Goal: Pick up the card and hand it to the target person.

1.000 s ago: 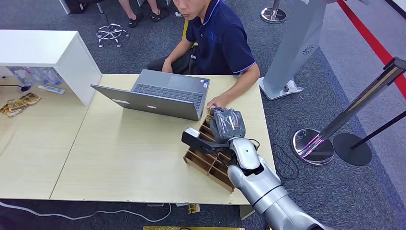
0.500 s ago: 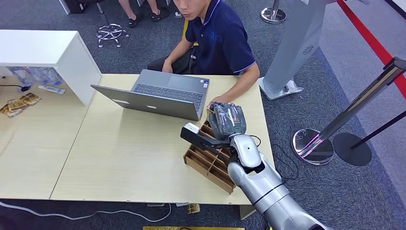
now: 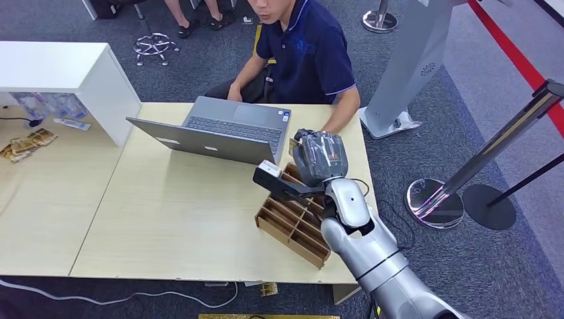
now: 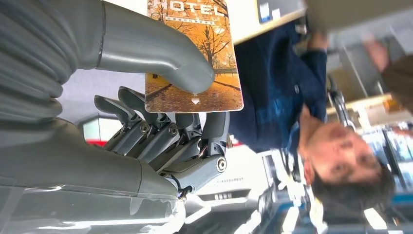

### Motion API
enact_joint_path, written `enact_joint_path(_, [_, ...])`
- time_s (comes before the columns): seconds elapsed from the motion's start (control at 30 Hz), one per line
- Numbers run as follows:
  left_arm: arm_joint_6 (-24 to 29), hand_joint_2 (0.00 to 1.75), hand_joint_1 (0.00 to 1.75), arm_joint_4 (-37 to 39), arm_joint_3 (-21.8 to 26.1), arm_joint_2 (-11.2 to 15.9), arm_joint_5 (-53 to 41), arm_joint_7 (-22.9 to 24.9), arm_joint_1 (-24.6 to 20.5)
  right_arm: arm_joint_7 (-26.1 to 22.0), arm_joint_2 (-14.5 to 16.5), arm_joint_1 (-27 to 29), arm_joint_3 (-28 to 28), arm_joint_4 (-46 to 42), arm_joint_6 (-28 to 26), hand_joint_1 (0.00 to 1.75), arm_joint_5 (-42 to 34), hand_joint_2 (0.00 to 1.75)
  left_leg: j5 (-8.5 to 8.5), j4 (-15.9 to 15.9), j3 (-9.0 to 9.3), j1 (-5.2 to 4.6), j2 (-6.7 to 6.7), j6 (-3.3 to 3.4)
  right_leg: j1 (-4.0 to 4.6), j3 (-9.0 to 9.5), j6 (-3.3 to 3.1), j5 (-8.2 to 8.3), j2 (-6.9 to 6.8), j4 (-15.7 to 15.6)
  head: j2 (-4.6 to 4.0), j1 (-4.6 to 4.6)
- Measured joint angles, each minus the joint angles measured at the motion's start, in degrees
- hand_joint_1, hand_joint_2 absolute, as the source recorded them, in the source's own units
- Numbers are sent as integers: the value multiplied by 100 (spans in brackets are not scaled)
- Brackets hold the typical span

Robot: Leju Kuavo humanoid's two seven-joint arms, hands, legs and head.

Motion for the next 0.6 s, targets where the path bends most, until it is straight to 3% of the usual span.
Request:
enact_joint_path(0.33, [-148,175,0,0,-103,52,-171,25,-5,-48,-210,-413,-94,-432,36,175,102,175,0,0,1,0,2,0,0,0,0,0,1,0,0,0])
enact_joint_path(0.6, [-355,175,0,0,-225,83,-374,-20,-13,-186,-242,-877,-81,253,-589,175,222,175,0,0,0,0,1,0,0,2,0,0,0,0,1,-1])
